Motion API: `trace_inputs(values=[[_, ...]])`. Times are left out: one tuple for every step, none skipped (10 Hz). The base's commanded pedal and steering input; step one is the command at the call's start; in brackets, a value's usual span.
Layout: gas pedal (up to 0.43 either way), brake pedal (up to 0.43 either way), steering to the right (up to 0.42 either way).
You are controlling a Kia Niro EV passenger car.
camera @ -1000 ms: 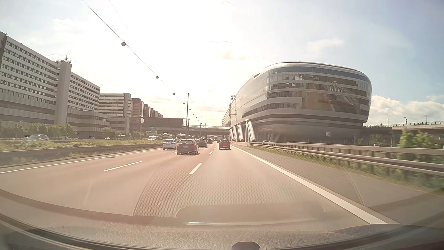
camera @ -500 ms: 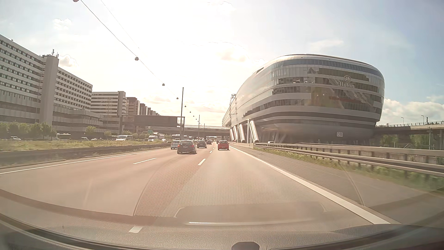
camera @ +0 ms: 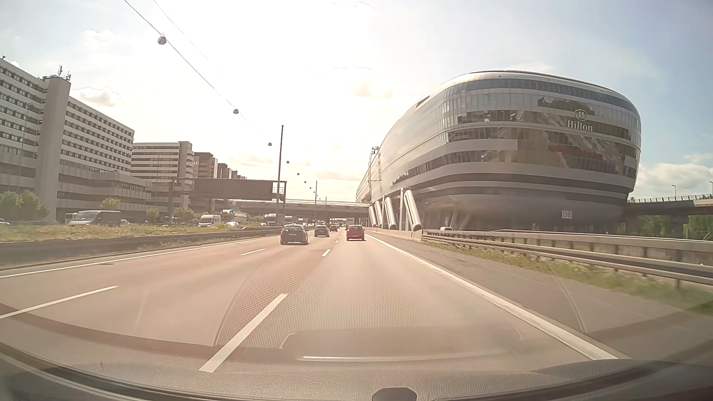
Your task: Follow the waypoints while adhering to traffic rules and regulations
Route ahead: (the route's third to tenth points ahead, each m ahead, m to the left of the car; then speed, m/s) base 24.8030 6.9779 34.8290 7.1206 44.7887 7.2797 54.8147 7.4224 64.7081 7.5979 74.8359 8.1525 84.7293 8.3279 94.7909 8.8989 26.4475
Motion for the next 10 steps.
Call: trace_inputs(values=[[0.169,0.000,0.001],[0.169,0.000,0.001],[0.169,0.000,0.000],[0.169,0.000,0.000],[0.169,0.000,0.000],[0.169,0.000,0.000],[0.169,0.000,-0.001],[0.169,0.000,-0.001],[0.169,0.000,-0.002],[0.169,0.000,-0.002]])
